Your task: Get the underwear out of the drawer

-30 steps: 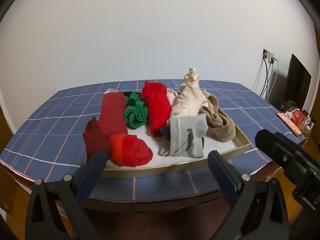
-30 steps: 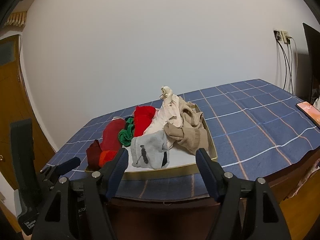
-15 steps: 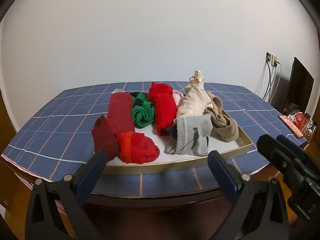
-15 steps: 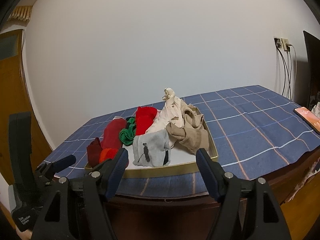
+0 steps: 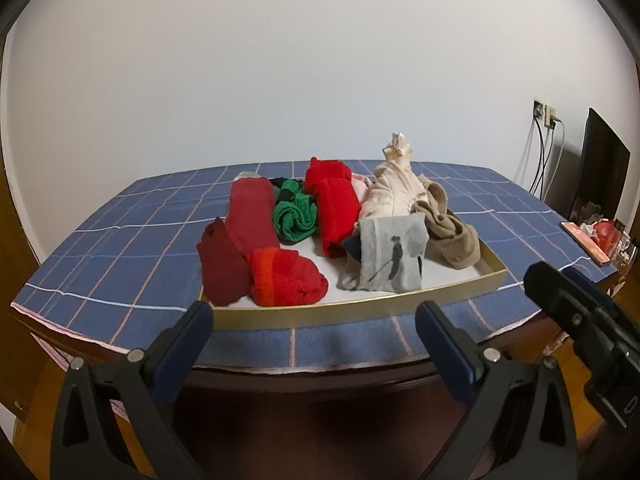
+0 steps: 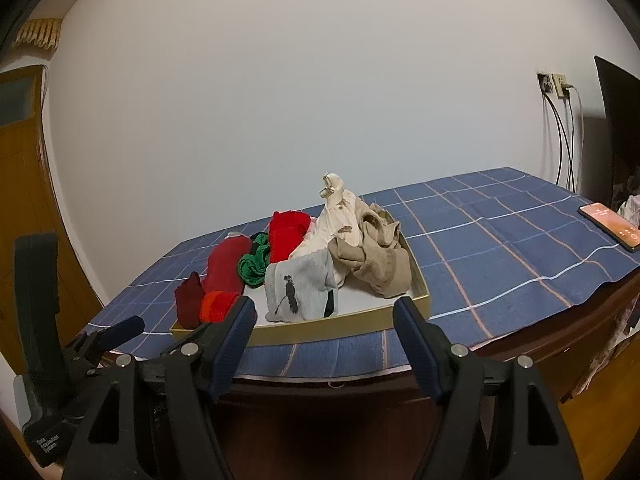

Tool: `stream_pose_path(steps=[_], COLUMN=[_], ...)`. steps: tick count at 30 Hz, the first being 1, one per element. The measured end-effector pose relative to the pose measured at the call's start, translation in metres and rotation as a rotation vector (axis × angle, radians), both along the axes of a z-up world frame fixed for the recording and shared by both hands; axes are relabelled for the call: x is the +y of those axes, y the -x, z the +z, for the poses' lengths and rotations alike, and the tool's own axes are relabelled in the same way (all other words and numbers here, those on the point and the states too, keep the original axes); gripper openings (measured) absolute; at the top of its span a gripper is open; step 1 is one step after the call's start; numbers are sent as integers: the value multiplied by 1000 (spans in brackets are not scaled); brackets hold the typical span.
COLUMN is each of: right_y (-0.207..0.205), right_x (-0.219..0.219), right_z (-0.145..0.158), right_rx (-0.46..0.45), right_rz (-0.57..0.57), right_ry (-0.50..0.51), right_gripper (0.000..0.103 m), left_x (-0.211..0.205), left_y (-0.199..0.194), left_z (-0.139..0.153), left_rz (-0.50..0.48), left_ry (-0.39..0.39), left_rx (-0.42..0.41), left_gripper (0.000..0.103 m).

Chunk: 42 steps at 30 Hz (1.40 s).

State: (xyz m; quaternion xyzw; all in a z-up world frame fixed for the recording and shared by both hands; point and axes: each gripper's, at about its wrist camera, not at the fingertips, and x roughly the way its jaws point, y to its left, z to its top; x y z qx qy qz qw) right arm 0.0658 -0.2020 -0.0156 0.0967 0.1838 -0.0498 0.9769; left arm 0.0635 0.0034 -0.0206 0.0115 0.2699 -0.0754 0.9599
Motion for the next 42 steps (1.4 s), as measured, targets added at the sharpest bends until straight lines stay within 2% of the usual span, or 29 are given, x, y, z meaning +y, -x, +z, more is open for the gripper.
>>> stream_pose_path(steps=[4, 42], right_y=[5, 58], right_x=[4, 22], right_z=[2, 8], right_rx=[-13, -56], right_rz=[1, 27], right_ry=[9, -8], right_gripper=[80, 81], left_x=[2, 11], left_y=[6, 66], left_z=[3, 10], left_rz=[5, 16], left_ry=[-3, 9], left_rx=[-11, -53], left_gripper=[103, 103])
